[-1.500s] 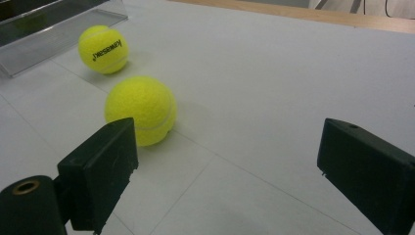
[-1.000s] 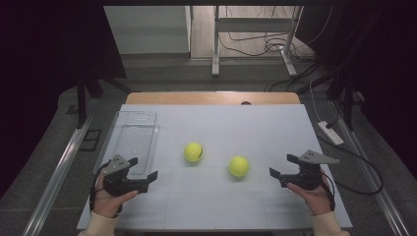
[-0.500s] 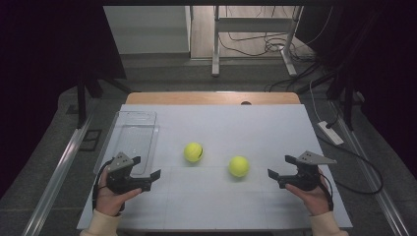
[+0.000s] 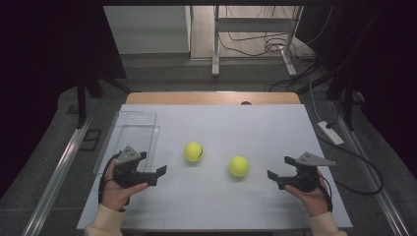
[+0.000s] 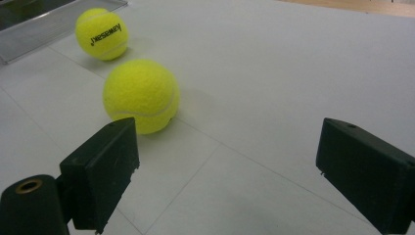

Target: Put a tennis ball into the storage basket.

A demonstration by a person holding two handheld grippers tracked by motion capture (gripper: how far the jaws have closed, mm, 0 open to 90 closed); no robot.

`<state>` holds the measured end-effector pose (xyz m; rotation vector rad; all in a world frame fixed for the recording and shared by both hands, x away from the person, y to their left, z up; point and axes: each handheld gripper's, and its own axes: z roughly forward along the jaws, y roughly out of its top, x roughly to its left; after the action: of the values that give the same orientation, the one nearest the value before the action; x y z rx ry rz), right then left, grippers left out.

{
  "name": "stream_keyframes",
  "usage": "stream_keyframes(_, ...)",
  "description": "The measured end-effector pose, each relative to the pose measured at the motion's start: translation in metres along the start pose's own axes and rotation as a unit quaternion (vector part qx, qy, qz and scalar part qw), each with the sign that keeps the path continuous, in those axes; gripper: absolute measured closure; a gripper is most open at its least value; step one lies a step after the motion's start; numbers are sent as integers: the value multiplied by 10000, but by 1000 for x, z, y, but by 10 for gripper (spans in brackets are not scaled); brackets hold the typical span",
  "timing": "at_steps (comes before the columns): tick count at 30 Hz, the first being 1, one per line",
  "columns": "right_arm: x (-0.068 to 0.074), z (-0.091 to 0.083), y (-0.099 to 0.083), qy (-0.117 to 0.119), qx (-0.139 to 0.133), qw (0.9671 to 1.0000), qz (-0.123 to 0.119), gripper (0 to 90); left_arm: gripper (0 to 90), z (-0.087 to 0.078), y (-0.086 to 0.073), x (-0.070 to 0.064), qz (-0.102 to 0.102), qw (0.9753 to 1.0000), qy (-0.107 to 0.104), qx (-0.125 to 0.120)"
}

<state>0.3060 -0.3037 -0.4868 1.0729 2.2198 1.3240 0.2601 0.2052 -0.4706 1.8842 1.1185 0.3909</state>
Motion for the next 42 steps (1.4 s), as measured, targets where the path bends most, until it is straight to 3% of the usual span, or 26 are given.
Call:
stream_keyframes(25,2,4,-2,0,78,10000,-41,90,84,12,29,-9,241,9994,-160,200)
stream_keyframes(42,-6,3,-4,27,10,9999,102,90,84,23,47,-20,417,9983,-163,371)
